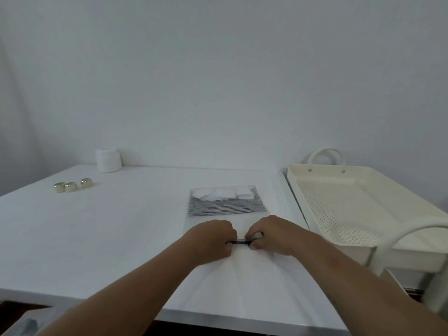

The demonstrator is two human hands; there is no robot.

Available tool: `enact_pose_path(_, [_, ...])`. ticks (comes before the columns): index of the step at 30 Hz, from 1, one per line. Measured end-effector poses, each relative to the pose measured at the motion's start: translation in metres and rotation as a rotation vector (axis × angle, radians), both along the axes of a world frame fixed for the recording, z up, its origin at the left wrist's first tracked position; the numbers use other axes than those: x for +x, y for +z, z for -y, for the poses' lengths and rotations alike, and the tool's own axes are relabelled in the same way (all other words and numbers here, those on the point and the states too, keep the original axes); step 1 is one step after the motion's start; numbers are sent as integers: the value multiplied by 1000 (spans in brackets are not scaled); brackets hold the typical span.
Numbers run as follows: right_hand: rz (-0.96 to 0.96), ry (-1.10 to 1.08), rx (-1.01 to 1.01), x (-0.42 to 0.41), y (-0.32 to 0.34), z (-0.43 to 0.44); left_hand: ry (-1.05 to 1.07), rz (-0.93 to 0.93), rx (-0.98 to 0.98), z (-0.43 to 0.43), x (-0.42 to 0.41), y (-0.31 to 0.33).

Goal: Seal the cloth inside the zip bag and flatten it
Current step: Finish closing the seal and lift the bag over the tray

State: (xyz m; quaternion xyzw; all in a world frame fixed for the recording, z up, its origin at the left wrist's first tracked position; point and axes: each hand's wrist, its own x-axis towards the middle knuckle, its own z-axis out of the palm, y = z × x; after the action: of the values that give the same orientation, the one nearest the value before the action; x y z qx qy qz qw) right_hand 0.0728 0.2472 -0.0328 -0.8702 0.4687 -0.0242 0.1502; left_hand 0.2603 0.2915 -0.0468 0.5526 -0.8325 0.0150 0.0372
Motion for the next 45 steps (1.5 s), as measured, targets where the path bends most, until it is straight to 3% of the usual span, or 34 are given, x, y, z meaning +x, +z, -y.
enact_pose_path(3, [-79,26,-226,6,-4,-9,67,51,-73,-4,2,2])
enact_pose_path(9, [-6,-32,-288,9,26,3,96,-60,-159,-2,18,21])
enact_pose_path(16, [119,-42,-357,16,123,31,127,-205,-148,35,36,125])
enact_pose_path(20, [41,-57,-444,26,170,41,171,-187,-135,60,32,184])
enact_pose_path(24, [40,-67,-403,23,216,48,203,-287,32,73,31,236])
enact_pose_path(29, [24,-82,-296,-2,266,50,164,-309,58,83,14,284])
enact_pose_path(34, [-75,-144,-193,-40,305,52,108,-382,301,86,-27,320])
enact_pose_path(37, [-73,-184,-93,-67,323,50,75,-360,355,90,-59,336])
enact_pose_path(45, [-88,-340,-70,-151,336,54,-58,-361,411,117,-147,343])
